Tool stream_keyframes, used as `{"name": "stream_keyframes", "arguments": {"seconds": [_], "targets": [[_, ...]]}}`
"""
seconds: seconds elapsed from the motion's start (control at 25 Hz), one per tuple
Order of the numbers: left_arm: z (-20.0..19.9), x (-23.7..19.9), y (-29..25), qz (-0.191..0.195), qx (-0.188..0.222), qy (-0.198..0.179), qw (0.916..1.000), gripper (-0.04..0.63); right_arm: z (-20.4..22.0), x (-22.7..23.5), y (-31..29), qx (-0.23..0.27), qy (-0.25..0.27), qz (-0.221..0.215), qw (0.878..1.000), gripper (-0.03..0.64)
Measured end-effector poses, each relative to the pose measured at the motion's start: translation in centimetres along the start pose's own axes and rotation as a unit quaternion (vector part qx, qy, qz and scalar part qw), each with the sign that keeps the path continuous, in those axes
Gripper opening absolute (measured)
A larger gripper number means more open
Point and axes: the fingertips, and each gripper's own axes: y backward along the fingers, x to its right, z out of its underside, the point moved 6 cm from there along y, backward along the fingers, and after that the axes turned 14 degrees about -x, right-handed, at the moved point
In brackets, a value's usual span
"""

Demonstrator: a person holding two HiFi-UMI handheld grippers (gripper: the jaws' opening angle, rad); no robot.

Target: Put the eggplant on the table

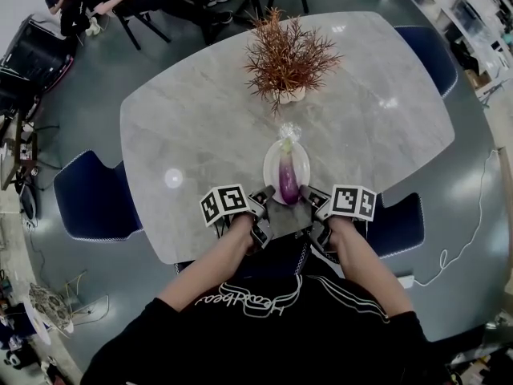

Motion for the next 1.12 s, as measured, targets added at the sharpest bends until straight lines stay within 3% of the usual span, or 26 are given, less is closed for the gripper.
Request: {"name": "stream_keyframes", "arguments": {"seconds": [0.24, 0.4, 0.56, 0.68, 0.96, 1.12], "targets": [[0.0, 0.1, 0.3, -0.019, 0.001, -0.013, 0.9997, 0.031, 0.0, -0.1, 0.0, -0.006, 0.01, 0.03, 0.999, 0.04], [0.1, 0.4, 0.6, -0.019, 0.004, -0.022, 0.9996, 0.081, 0.2, -0.3, 0.2, -0.007, 0.014, 0.041, 0.999, 0.041], [-0.2, 0.6, 1.6, -0.014, 0.005, -0.027, 0.9995, 0.091, 0.4, -0.6, 0.9, 0.012, 0.026, 0.058, 0.998, 0.119], [-0.6, 0.7, 2.5, -0.012, 0.008, -0.044, 0.9989, 0.091, 0.5, -0.7, 2.0, 0.04, 0.04, 0.07, 0.996, 0.12], [1.2, 2.9, 5.5, 0.023, 0.004, -0.11, 0.9937, 0.089, 2.3, -4.7, 4.6, 0.089, 0.1, 0.024, 0.991, 0.12], [3.4, 5.5, 8.4, 0.064, 0.014, -0.172, 0.9829, 0.063, 4.5, -8.9, 6.4, 0.123, 0.159, -0.011, 0.98, 0.12]]}}
